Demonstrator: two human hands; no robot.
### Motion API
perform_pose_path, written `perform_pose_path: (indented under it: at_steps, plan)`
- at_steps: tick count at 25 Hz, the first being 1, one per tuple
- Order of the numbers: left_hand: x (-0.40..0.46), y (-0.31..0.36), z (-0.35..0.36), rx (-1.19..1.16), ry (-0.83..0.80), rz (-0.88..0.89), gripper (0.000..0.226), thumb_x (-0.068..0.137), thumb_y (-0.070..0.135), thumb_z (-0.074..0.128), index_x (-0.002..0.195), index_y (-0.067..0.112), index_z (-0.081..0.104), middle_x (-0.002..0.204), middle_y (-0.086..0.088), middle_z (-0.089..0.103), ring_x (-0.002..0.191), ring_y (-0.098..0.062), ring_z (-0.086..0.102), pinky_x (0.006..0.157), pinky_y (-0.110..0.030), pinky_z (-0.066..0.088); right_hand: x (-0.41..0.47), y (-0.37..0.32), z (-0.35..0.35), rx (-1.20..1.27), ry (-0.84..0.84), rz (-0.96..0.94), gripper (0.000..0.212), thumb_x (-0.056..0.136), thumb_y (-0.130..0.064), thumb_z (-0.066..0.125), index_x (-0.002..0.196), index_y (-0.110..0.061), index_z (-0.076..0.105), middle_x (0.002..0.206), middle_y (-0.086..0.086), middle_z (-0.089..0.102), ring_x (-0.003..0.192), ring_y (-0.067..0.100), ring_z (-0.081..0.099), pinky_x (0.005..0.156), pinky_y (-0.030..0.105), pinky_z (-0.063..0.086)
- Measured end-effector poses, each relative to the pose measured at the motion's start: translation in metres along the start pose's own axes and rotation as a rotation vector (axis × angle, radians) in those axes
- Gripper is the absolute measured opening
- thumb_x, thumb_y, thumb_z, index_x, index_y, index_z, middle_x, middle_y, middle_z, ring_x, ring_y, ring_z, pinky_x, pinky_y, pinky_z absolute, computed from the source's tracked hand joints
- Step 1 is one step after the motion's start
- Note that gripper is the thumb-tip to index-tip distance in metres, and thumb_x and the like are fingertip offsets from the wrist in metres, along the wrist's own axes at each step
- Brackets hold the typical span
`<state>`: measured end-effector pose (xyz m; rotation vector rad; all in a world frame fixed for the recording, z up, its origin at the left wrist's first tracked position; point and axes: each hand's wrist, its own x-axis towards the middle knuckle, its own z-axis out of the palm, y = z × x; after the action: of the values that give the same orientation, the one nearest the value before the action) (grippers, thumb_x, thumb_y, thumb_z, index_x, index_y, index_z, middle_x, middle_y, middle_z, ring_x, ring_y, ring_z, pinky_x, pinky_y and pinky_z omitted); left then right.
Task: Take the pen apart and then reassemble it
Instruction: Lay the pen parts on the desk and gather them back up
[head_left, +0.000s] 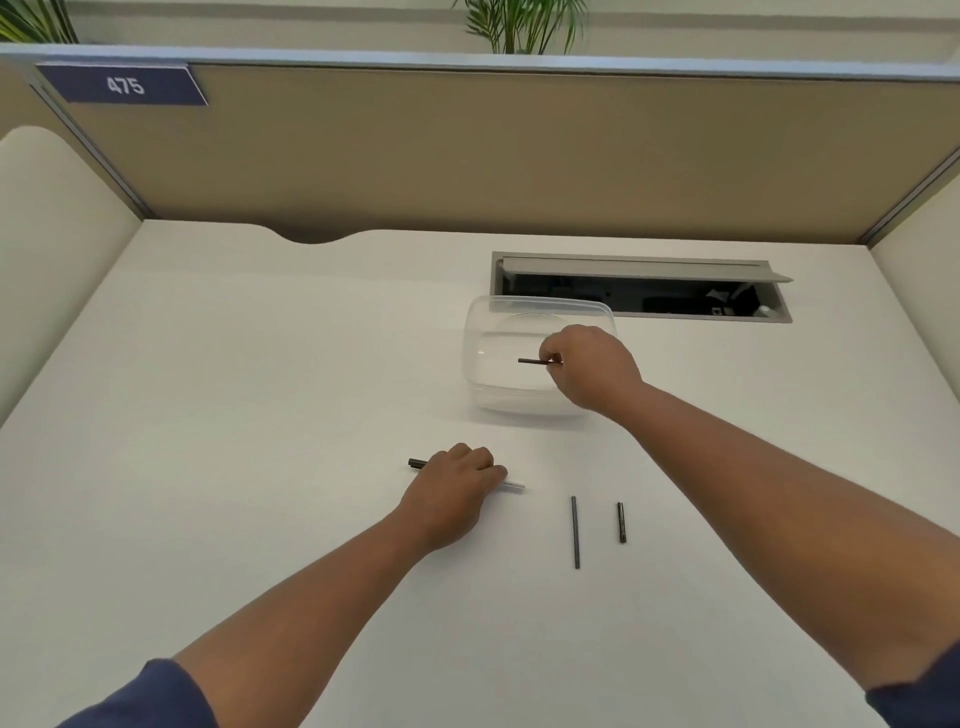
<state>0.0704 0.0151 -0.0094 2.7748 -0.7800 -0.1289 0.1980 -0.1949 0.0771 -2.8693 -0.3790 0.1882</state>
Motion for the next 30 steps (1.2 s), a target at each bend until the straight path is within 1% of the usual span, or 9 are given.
perform_pose_path:
  at_steps: [3,8,12,15,18,21,25,28,30]
  plan:
    - [0.008,-0.002,0.002,-0.021,0.019,0.014,0.033,0.089,0.0,0.058,0.116,0.015,0.07,0.101,-0.004,0.066,0.085,-0.031,0.056,0.065,-0.042,0.048,0.026,0.002,0.009,-0.009,-0.11,0.002,0.025,0.088,-0.011,0.057,0.099,-0.026,0.074,0.101,0.001,0.068,0.09,0.027,0.062,0.071,0.036,0.055]
    - [0.015,-0.007,0.004,-0.036,0.041,0.048,0.033,0.085,-0.001,0.062,0.113,0.014,0.071,0.098,-0.004,0.065,0.08,-0.03,0.057,0.062,-0.041,0.049,0.048,0.006,0.028,-0.019,-0.269,0.018,0.027,0.081,-0.005,0.057,0.084,-0.029,0.069,0.097,-0.001,0.068,0.086,0.025,0.063,0.066,0.031,0.048]
    - [0.016,-0.009,0.003,-0.058,0.051,0.038,0.035,0.084,-0.002,0.063,0.115,0.013,0.071,0.101,-0.005,0.066,0.083,-0.032,0.058,0.065,-0.041,0.05,0.056,0.008,0.036,0.007,-0.311,0.019,0.027,0.078,-0.003,0.059,0.076,-0.029,0.066,0.093,-0.001,0.069,0.084,0.024,0.063,0.065,0.029,0.045]
    - [0.014,-0.008,0.002,-0.065,0.036,0.035,0.035,0.086,-0.001,0.061,0.118,0.013,0.07,0.104,-0.005,0.067,0.086,-0.032,0.058,0.067,-0.042,0.049,0.059,0.01,0.04,0.008,-0.329,0.015,0.026,0.078,-0.002,0.06,0.076,-0.028,0.067,0.093,-0.001,0.07,0.085,0.024,0.063,0.066,0.03,0.047]
    - [0.015,-0.008,0.001,-0.065,0.029,0.024,0.035,0.088,0.0,0.059,0.119,0.012,0.07,0.106,-0.006,0.067,0.087,-0.033,0.058,0.069,-0.043,0.049,0.059,0.012,0.043,0.015,-0.326,0.007,0.024,0.078,-0.002,0.06,0.078,-0.025,0.069,0.093,-0.001,0.071,0.086,0.024,0.063,0.068,0.03,0.049]
    - [0.016,-0.007,0.0,-0.063,0.019,0.017,0.035,0.089,0.0,0.057,0.119,0.012,0.07,0.106,-0.007,0.066,0.087,-0.034,0.057,0.069,-0.043,0.049,0.059,0.013,0.044,0.021,-0.314,-0.002,0.022,0.079,-0.003,0.062,0.085,-0.021,0.072,0.095,0.0,0.071,0.087,0.024,0.064,0.07,0.031,0.05]
    - [0.015,-0.008,0.002,-0.061,0.023,0.024,0.035,0.088,0.0,0.058,0.118,0.013,0.07,0.105,-0.006,0.066,0.086,-0.033,0.057,0.068,-0.042,0.049,0.058,0.018,0.044,0.046,-0.291,-0.001,0.013,0.079,-0.012,0.069,0.088,-0.02,0.072,0.096,0.0,0.07,0.087,0.023,0.063,0.072,0.032,0.052]
    - [0.015,-0.009,0.004,-0.052,0.027,0.027,0.034,0.087,0.0,0.06,0.117,0.013,0.07,0.104,-0.005,0.066,0.085,-0.032,0.057,0.067,-0.041,0.049,0.057,0.02,0.039,0.109,-0.219,0.009,0.012,0.082,-0.019,0.074,0.094,-0.02,0.072,0.098,-0.001,0.07,0.089,0.021,0.061,0.074,0.03,0.049]
    - [0.015,-0.009,0.003,-0.053,0.023,0.023,0.034,0.088,0.001,0.06,0.118,0.014,0.07,0.104,-0.004,0.065,0.086,-0.032,0.057,0.067,-0.041,0.048,0.052,0.02,0.032,0.178,-0.128,0.02,0.011,0.085,-0.021,0.073,0.096,-0.018,0.073,0.095,-0.002,0.069,0.088,0.021,0.062,0.073,0.03,0.048]
